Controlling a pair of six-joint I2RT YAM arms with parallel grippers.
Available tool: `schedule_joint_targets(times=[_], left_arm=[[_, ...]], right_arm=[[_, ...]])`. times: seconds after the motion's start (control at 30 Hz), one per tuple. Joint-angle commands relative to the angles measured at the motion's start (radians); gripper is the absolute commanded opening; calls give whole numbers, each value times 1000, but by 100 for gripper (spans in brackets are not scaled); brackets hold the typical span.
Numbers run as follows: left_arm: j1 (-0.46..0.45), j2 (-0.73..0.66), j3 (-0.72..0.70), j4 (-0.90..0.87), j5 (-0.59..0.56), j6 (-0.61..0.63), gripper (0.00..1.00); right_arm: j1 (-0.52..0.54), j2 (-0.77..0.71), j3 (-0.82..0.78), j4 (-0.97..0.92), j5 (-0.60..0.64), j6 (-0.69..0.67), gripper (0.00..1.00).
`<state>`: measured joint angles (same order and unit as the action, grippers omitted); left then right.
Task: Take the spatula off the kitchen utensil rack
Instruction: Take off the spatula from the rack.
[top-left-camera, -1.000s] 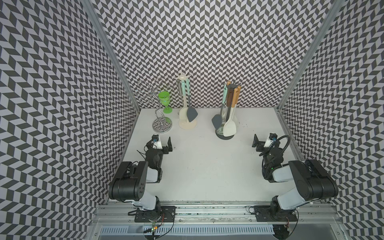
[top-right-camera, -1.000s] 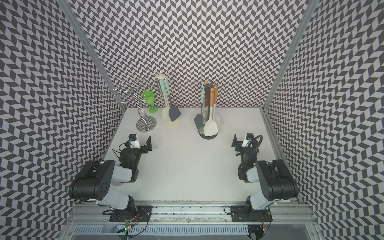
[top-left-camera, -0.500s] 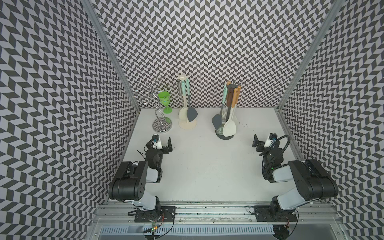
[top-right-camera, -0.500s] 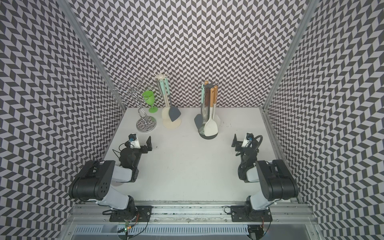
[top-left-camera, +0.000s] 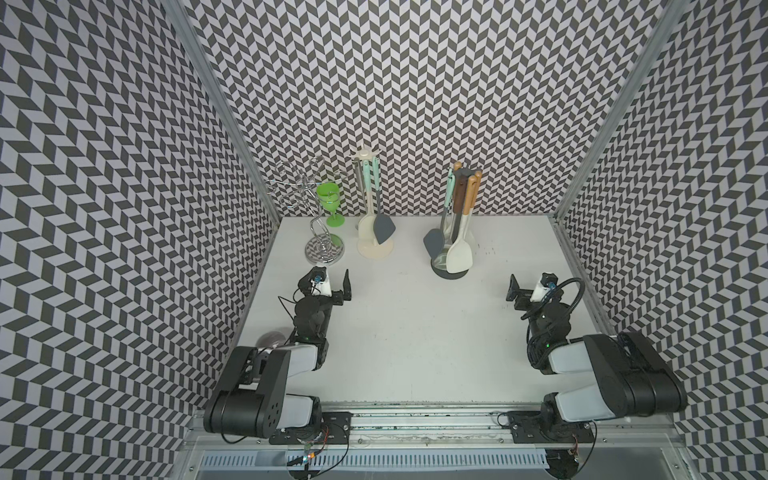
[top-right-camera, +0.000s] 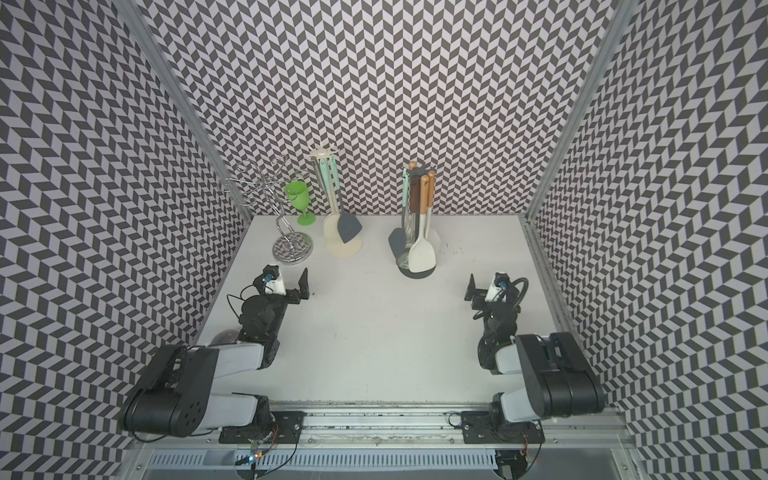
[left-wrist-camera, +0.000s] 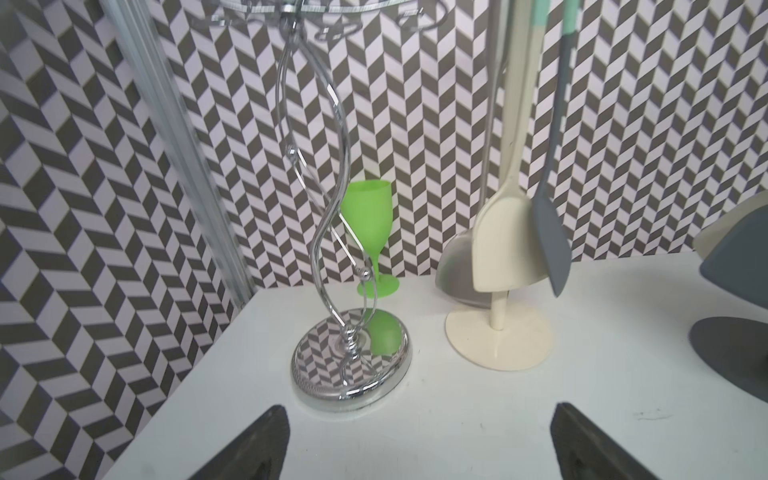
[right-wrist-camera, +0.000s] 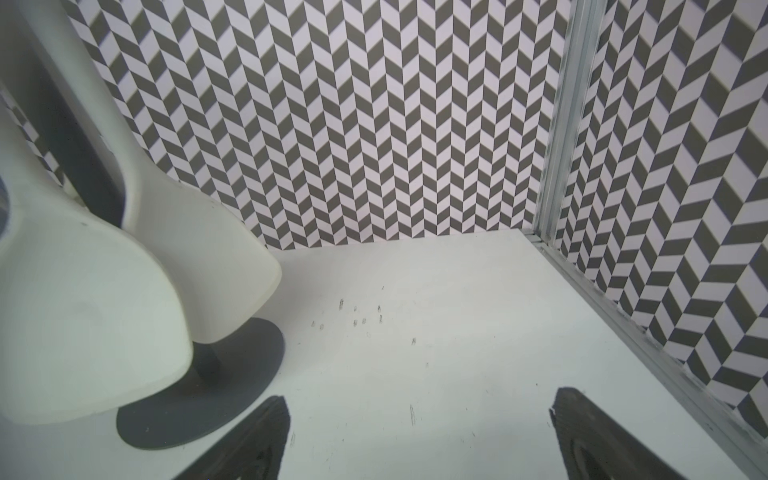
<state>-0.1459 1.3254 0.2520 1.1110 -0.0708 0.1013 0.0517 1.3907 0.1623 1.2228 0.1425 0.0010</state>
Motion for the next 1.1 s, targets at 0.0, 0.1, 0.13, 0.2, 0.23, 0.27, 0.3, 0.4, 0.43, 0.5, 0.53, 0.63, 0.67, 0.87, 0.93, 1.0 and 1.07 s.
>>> schedule_joint_targets(times=[0.0,0.1,0.13,0.2,0.23,0.27,0.3,0.4,0.43,0.5,0.53,0.63,0.67,0.87,0.93,1.0,1.07], left_arm=[[-63,-84,11,-73,-99,75,100],[-123,-168,34,-135,-116,66,100],[-141,-193,46,-167,-115,56,100],[-185,-254,78,-245,-107,25,100],[-203,-281,89,-275,-101,7,100],[-223,-314,103,-314,-87,-20,100],[-245,-345,116,-352,-79,-52,100],[-300,-438,138,-449,-58,-166,100],[-313,-467,138,-472,-51,-206,100],[-337,-538,138,-536,-43,-312,100],[-342,-572,137,-564,-43,-359,100],[-345,-655,139,-657,-18,-476,100],[-345,-681,136,-683,-14,-523,100],[-344,-740,97,-686,123,-644,100],[-345,-731,92,-673,171,-638,100],[-344,-720,89,-661,212,-629,100],[-344,-698,95,-629,250,-626,100]], right_arm=[[5,-154,45,-137,-29,22,100],[5,-292,140,-389,-49,142,100],[5,-327,171,-472,-63,177,100],[5,-398,245,-657,-113,230,100],[5,-424,276,-731,-138,248,100],[5,-455,304,-804,-171,263,100],[5,-485,321,-857,-208,269,100],[5,-578,336,-973,-255,315,100],[4,-610,342,-1016,-266,321,100],[5,-685,348,-1109,-271,336,100],[5,-719,340,-1128,-287,334,100],[4,-808,339,-1205,-295,343,100],[3,-831,341,-1223,-302,353,100],[2,-922,315,-1250,-278,510,100],[4,-937,303,-1232,-272,542,100],[3,-931,296,-1199,-289,566,100],[4,-899,305,-1170,-307,567,100]])
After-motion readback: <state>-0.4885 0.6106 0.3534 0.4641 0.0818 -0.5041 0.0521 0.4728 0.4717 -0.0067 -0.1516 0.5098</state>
